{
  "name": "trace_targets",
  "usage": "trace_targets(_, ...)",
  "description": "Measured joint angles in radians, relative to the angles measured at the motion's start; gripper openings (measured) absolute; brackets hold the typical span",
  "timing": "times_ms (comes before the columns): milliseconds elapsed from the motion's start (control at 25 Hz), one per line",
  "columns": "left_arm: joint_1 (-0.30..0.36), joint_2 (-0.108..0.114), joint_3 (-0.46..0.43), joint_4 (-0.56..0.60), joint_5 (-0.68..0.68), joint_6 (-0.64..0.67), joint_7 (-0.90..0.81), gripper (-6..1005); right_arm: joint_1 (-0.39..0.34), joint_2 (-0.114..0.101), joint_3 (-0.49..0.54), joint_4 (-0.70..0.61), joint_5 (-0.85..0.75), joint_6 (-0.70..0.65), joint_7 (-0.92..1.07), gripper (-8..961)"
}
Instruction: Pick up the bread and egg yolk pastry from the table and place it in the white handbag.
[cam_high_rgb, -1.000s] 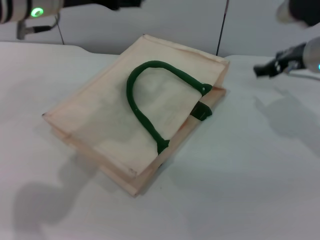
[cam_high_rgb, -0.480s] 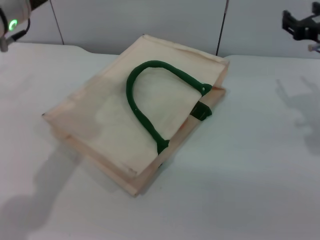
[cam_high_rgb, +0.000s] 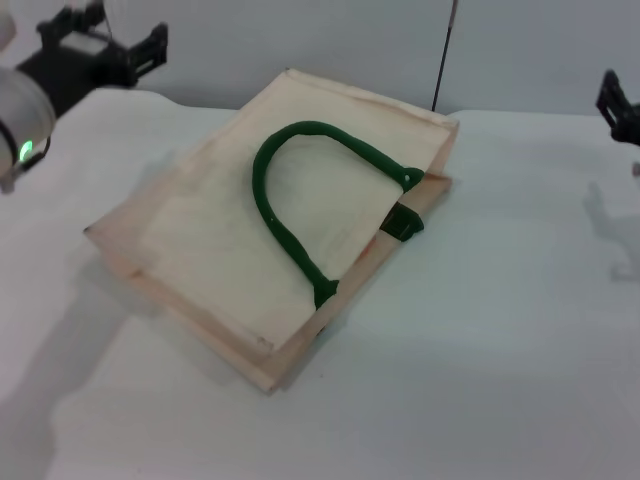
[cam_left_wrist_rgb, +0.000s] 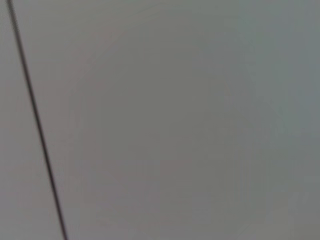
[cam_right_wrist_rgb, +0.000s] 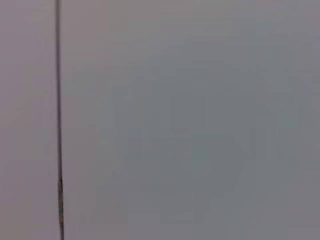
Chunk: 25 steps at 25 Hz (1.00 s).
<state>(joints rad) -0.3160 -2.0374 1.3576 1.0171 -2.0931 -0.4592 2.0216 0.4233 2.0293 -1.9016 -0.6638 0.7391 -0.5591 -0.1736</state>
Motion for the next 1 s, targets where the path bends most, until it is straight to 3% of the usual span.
trace_targets(200, -0.01, -0.002, 0.0, -0.14, -0.216, -0.046, 0.243, 839, 0.012, 0.0, -0.094, 0.162, -0.001, -0.196, 0.187, 697)
trace_targets(480, -0.004, -0.002, -0.005, -0.264, -0.408, -0.161, 0.461, 820, 0.019, 0.004, -0.19, 0.306, -0.001, -0.37, 0.351, 697)
trace_targets(640, -0.005, -0.004, -0.001, -0.321, -0.476, -0.193, 0.545, 809, 0.039, 0.005, -0.196, 0.35, 0.0, -0.385, 0.35, 697)
trace_targets(1000, -0.011, -0.005, 0.0, -0.346, -0.478, -0.211, 0.577, 790, 0.06, 0.005, -0.201, 0.388, -0.001, -0.382, 0.347, 697)
